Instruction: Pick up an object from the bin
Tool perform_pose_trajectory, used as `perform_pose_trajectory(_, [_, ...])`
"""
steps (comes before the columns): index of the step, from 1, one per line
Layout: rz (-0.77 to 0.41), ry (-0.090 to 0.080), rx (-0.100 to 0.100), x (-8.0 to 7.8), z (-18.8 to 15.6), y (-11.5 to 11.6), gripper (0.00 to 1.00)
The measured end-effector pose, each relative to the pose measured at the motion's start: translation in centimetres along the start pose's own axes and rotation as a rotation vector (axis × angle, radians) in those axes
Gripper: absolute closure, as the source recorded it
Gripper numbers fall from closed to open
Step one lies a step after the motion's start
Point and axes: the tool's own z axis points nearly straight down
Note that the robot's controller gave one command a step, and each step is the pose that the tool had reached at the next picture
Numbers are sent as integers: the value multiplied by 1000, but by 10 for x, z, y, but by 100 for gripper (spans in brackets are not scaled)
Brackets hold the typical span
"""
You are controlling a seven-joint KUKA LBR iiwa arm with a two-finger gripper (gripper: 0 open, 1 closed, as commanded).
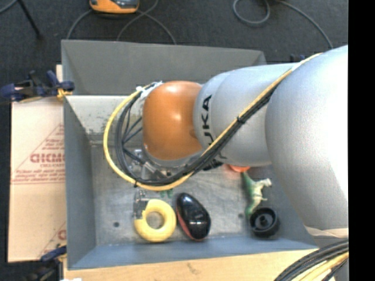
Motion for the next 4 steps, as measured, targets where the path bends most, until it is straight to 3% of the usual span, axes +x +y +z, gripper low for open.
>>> perform_pose_trajectory(1, [3, -7, -1, -2, -4, -1, 0])
perform_pose_trajectory(2, [-65, -14, -3, 8, 6, -16, 0])
perform_pose_trajectory(3, [-128, -7, 2, 20, 28, -52, 0])
perform_pose_trajectory(4, [-417, -31, -5, 32, 65, -70, 100])
